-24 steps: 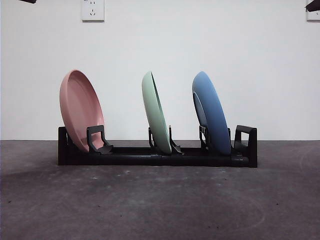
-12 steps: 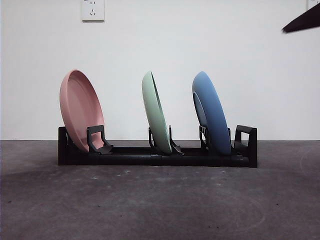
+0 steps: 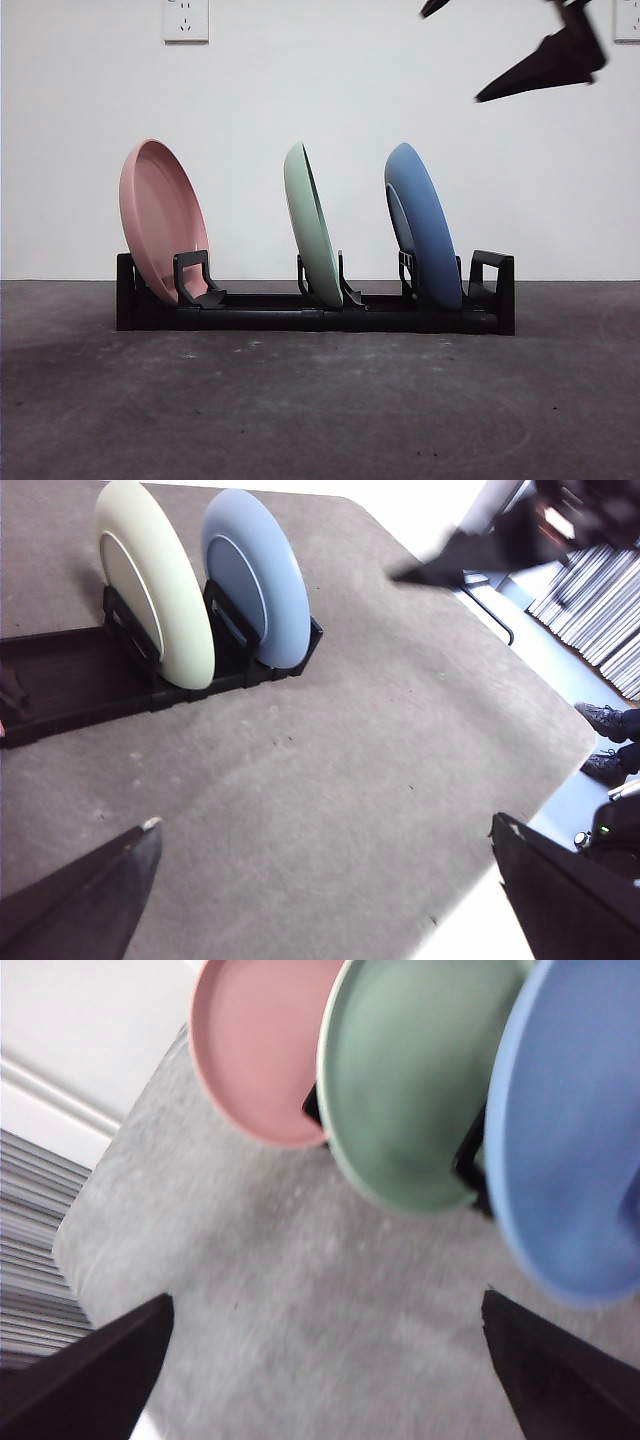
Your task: Place the plate
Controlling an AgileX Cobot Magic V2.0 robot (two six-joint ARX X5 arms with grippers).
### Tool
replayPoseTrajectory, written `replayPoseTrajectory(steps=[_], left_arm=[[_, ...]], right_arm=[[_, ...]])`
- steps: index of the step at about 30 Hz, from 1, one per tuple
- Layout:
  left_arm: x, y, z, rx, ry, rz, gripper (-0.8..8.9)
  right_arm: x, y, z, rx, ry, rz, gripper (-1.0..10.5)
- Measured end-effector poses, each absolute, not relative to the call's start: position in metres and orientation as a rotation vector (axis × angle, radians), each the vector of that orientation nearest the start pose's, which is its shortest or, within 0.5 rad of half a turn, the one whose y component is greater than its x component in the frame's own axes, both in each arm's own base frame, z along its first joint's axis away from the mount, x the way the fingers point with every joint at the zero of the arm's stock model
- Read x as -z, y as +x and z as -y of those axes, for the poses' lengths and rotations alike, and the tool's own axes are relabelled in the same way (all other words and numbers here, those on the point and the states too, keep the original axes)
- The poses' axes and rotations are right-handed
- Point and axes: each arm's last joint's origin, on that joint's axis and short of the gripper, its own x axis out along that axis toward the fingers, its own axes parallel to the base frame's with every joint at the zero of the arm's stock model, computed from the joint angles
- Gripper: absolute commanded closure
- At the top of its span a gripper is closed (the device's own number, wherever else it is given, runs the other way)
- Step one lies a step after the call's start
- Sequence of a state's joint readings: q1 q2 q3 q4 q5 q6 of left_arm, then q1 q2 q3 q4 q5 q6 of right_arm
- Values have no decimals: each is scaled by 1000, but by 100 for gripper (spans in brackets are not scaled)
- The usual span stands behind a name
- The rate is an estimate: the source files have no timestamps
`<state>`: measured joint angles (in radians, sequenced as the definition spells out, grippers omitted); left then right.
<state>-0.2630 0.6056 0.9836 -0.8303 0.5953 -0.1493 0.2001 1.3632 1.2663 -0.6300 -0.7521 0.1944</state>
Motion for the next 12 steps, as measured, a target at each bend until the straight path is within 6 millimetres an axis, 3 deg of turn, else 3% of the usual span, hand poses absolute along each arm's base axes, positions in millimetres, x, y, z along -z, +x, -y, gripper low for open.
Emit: replayPoseTrajectory(steps=[3, 7, 12], left_arm=[[-359, 76, 37, 807, -216, -529, 284], [-357, 70, 36, 805, -219, -548, 284], [-356, 68, 35, 804, -222, -555, 284]], right_arm=[[-338, 313, -84, -835, 381, -828, 453], [-320, 358, -93, -831, 384, -852, 453], [-295, 387, -99, -836, 377, -827, 467]])
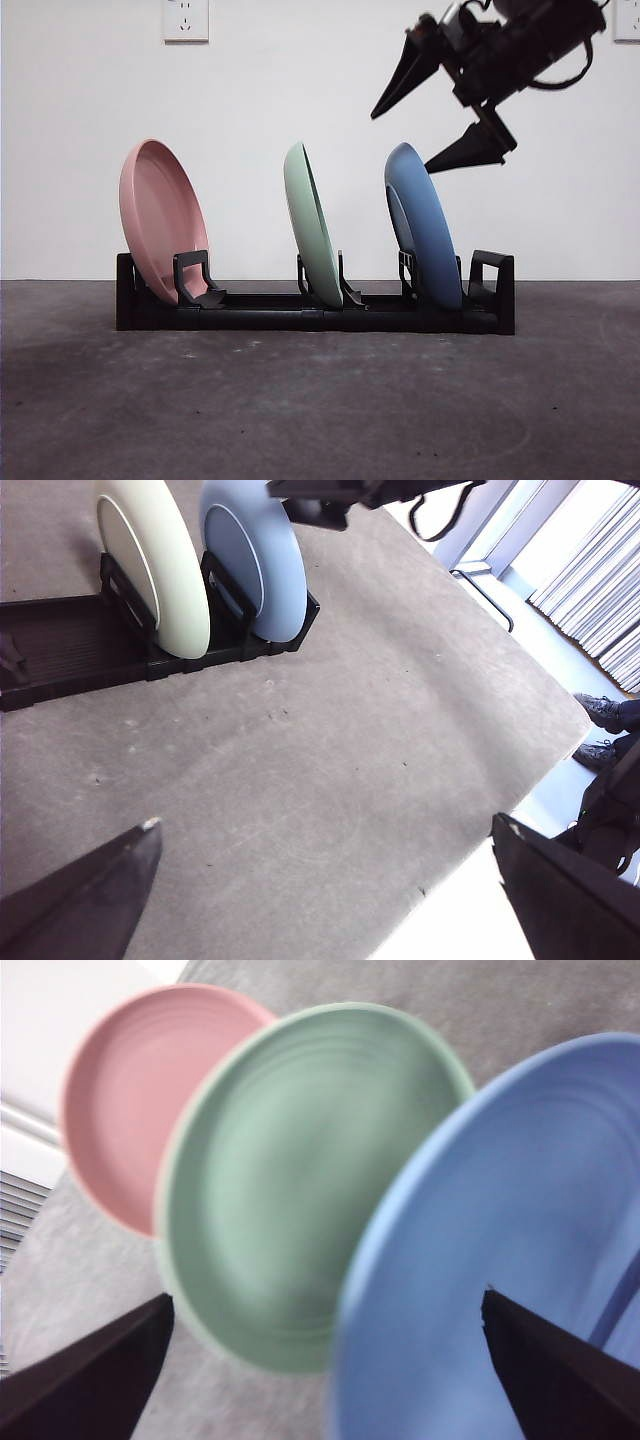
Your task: Place the plate
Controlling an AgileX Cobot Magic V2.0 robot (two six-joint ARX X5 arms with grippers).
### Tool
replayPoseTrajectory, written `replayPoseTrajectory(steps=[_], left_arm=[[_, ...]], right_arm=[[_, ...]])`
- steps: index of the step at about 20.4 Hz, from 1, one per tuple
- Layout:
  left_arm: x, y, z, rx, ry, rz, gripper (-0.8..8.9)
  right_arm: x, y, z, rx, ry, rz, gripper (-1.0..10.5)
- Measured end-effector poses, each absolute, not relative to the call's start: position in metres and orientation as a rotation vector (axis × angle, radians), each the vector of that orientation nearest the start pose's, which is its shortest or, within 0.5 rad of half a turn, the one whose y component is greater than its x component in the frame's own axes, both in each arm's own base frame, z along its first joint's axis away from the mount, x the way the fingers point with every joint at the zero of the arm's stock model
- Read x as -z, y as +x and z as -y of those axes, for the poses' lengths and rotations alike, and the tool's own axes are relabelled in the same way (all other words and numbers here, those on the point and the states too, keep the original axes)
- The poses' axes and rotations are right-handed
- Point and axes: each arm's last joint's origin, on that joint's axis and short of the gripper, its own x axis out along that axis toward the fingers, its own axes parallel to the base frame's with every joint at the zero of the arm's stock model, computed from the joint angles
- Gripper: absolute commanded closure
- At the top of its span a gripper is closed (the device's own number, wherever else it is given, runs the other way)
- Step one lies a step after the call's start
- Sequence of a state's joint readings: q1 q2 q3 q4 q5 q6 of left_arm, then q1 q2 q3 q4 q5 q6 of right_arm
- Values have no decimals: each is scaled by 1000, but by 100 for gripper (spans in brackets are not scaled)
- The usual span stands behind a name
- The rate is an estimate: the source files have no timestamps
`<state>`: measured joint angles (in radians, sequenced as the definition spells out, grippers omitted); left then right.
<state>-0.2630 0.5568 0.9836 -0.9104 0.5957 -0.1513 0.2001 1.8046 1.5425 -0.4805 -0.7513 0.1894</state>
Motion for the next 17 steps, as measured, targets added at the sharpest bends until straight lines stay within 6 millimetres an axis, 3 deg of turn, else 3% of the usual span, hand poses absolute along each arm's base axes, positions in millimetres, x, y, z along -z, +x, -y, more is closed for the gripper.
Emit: replayPoseTrajectory(steps=[11, 17], left_arm=[[-357, 68, 35, 803, -223, -554, 284], [-357, 69, 35, 803, -223, -554, 284]], right_arm=[[-281, 398, -101, -842, 377, -820, 912], [-283, 398, -101, -833, 401, -827, 932]])
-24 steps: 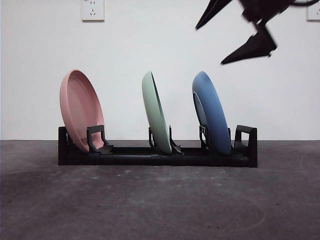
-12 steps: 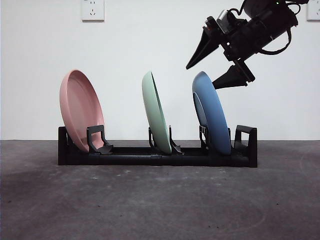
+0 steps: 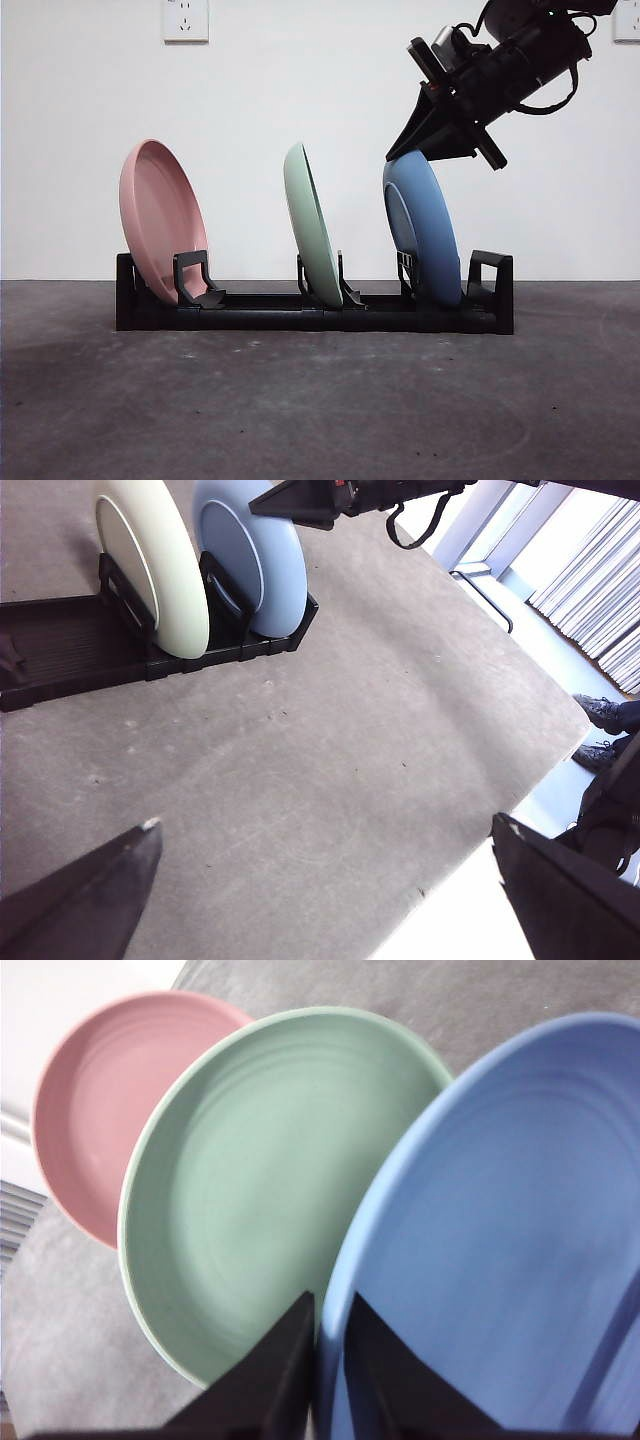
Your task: Place the plate
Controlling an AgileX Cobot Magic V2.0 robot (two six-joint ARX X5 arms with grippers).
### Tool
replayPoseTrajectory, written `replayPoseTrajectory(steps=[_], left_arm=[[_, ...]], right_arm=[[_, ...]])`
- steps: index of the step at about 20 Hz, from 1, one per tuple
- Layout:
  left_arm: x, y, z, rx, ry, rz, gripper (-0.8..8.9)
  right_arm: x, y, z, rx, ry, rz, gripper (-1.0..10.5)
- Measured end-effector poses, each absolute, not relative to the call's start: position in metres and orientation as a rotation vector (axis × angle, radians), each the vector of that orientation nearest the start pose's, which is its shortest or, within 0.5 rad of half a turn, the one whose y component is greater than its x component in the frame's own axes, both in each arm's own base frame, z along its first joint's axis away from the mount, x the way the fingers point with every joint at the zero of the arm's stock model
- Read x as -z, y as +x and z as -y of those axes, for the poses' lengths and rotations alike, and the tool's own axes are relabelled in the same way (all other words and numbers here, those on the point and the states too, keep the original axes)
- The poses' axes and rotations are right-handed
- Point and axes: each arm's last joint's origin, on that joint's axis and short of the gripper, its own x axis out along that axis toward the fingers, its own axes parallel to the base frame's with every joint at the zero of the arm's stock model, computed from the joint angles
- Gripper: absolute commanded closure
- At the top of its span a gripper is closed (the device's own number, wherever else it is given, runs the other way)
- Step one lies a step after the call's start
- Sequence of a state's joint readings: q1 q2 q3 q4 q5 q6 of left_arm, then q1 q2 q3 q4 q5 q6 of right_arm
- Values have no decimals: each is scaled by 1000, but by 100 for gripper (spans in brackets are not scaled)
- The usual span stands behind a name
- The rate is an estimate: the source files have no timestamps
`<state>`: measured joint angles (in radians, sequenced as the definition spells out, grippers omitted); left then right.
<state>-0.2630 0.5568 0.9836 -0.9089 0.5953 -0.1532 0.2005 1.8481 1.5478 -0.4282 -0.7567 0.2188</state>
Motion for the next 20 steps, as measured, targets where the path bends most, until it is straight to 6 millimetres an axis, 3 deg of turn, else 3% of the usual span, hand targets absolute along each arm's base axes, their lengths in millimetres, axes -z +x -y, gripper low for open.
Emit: replayPoseTrajectory(steps=[11, 20], left_arm=[[-357, 68, 35, 803, -222, -554, 284], [-357, 68, 35, 804, -220, -553, 284]], right_arm=[[-303, 389, -95, -780, 456, -819, 932], [-372, 341, -89, -815, 456, -667, 932]])
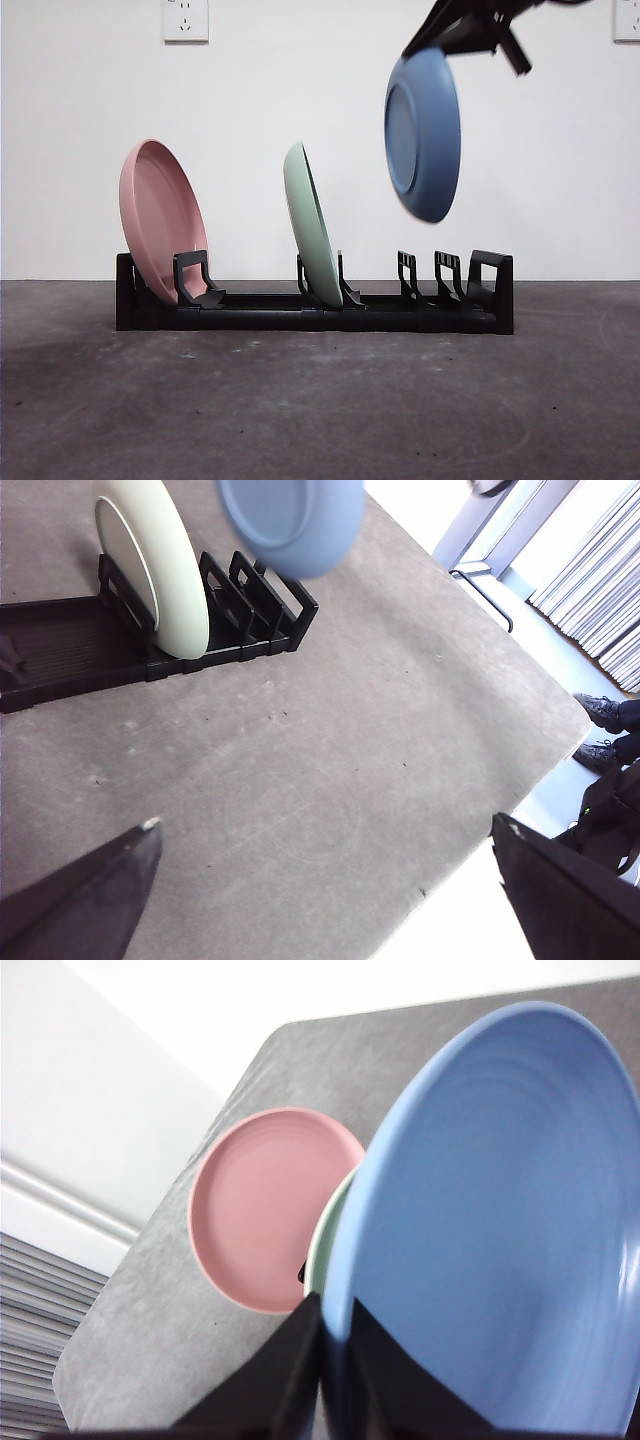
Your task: Place the plate
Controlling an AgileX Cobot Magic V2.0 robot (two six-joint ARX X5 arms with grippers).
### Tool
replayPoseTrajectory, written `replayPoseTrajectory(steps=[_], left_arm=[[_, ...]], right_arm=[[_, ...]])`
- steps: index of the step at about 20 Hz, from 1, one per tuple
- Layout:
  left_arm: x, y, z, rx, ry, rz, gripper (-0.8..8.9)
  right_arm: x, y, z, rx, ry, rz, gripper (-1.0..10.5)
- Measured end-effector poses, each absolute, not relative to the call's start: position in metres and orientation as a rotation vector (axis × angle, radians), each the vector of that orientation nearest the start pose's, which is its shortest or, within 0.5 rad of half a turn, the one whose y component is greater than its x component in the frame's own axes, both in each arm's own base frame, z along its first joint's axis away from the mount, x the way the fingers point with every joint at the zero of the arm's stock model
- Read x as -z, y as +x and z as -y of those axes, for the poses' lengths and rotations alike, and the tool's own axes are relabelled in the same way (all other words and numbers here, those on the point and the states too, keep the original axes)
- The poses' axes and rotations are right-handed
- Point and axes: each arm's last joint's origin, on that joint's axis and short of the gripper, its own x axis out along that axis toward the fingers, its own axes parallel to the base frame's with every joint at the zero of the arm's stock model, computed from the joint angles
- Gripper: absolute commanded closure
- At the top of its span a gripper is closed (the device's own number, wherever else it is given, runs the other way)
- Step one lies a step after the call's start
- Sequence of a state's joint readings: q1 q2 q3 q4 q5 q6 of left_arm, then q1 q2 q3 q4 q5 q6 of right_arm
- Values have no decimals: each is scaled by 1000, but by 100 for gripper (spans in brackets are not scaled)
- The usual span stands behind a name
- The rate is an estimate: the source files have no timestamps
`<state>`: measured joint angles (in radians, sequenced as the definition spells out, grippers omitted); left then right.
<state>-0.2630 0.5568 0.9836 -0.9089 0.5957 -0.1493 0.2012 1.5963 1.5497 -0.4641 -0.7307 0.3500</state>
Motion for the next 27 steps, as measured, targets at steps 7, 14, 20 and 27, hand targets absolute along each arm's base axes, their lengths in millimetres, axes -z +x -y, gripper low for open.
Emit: replayPoseTrajectory(steps=[7, 14, 20, 27], left_arm=[[-357, 68, 35, 805, -216, -551, 284], [-357, 68, 35, 806, -212, -550, 284], [-357, 69, 35, 806, -212, -549, 284], [-356, 70, 35, 789, -205, -552, 284]], right_arm=[[-425, 258, -76, -815, 352, -624, 932], [-415, 180, -97, -934, 91, -712, 932], [-354, 136, -115, -955, -84, -842, 932], [-308, 110, -163, -955, -321, -858, 933]])
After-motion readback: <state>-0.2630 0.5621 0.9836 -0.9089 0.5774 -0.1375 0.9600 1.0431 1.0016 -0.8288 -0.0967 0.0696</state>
